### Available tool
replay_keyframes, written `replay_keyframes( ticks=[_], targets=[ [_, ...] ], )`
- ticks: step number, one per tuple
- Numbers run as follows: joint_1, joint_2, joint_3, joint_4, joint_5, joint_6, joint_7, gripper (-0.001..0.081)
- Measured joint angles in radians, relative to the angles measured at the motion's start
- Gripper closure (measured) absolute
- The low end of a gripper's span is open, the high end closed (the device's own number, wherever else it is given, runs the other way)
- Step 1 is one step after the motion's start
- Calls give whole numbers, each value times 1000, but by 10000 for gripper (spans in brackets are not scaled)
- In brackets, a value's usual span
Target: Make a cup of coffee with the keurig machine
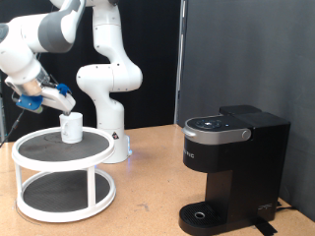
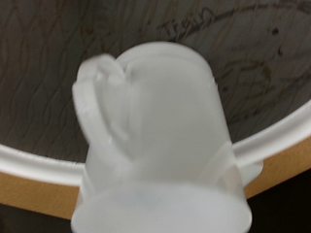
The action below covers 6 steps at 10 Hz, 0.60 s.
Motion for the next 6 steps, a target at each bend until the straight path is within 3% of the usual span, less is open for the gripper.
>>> replay_keyframes(
  ticks=[6],
  targets=[
    [16, 42, 14, -64, -5, 113, -18, 72]
  ],
)
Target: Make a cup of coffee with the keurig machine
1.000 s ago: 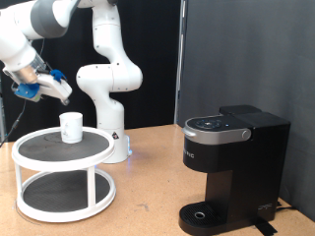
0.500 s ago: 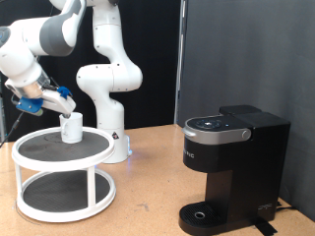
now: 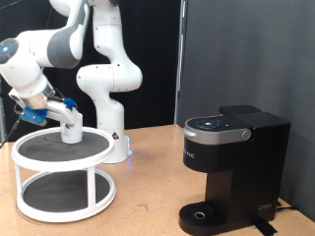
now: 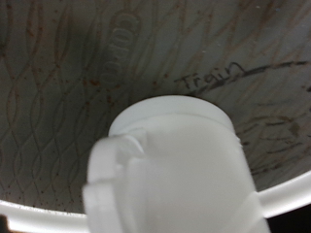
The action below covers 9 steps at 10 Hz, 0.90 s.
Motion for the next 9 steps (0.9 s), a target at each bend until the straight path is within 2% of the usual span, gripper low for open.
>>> replay_keyframes(
  ticks=[6, 7, 8, 9],
  targets=[
    [1, -5, 25, -80, -15, 51, -14, 72],
    [0, -13, 25, -91, -19, 57, -18, 99],
    [-1, -21, 25, -100, -22, 60, -20, 266],
    [-3, -31, 25, -107, -25, 62, -20, 266]
  ],
)
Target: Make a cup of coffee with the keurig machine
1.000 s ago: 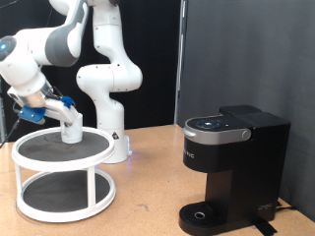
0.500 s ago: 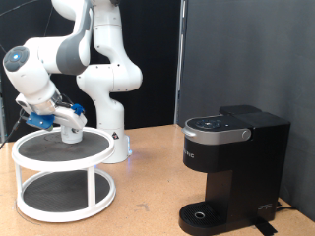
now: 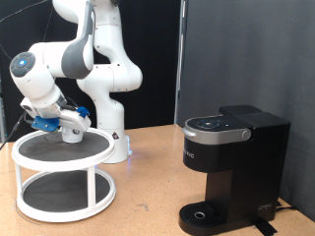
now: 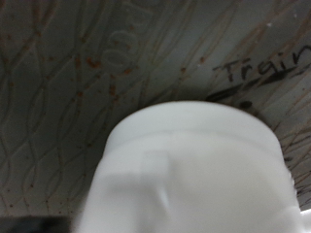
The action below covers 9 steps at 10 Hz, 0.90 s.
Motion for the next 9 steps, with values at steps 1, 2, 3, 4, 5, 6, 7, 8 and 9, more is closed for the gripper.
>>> replay_keyframes(
  ticks=[1, 2, 3, 4, 5, 6, 7, 8, 9],
  targets=[
    [-3, -10, 0, -6, -2, 0, 0, 404],
    [-8, -19, 0, -10, -6, 0, 0, 571],
    [-12, -26, 0, -14, -14, 0, 0, 571],
    [-17, -33, -1, -18, -21, 0, 0, 735],
    [-23, -40, -1, -21, -25, 0, 0, 735],
    [-31, -48, -1, -24, -26, 0, 11, 793],
    [-43, -58, -1, -26, -24, -5, 31, 793],
    [-57, -72, -3, -22, -12, -29, 50, 802],
    [-72, -91, -7, -11, 11, -68, 58, 802]
  ],
)
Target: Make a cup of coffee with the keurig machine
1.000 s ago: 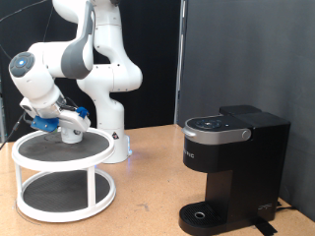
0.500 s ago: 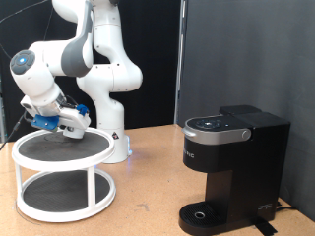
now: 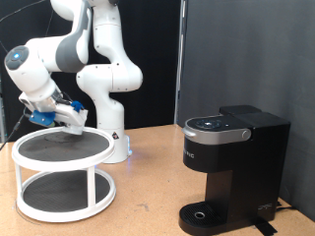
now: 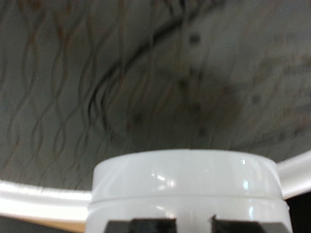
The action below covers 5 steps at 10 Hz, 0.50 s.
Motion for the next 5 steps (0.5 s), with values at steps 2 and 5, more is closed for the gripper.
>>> replay_keyframes(
  ticks=[2, 5],
  targets=[
    [-27, -45, -14, 36, 45, -70, 0, 804],
    [-57, -95, -20, 86, 67, -161, 25, 804]
  ],
)
